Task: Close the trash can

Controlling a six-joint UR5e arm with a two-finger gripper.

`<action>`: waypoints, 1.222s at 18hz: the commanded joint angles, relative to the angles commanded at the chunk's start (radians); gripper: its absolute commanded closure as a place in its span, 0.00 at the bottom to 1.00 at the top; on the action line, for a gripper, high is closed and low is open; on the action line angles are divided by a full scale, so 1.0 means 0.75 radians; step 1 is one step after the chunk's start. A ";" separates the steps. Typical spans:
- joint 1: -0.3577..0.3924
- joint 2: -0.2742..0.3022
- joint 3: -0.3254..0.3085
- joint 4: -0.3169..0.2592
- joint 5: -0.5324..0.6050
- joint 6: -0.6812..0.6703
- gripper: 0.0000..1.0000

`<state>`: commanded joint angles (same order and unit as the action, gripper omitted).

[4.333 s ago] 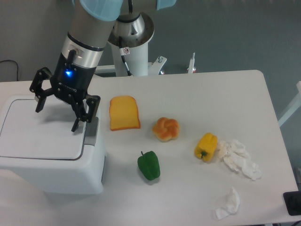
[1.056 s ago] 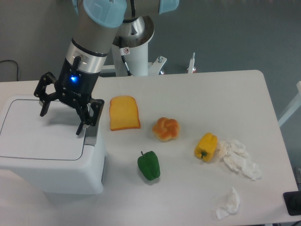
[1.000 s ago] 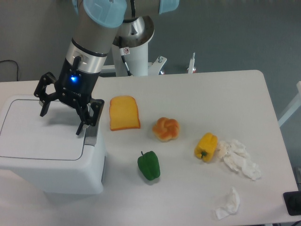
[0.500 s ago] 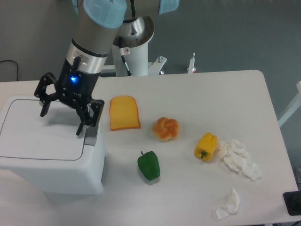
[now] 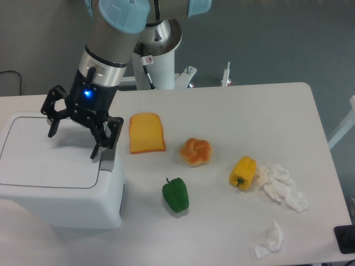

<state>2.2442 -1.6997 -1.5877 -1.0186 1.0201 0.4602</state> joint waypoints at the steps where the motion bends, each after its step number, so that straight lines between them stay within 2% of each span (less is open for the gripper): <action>1: 0.000 0.000 0.000 0.000 -0.002 0.000 0.00; 18: 0.016 0.002 0.020 0.004 -0.018 0.002 0.00; 22: 0.108 0.020 0.037 0.000 0.006 0.006 0.00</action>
<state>2.3253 -1.6844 -1.5601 -1.0185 1.0247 0.4648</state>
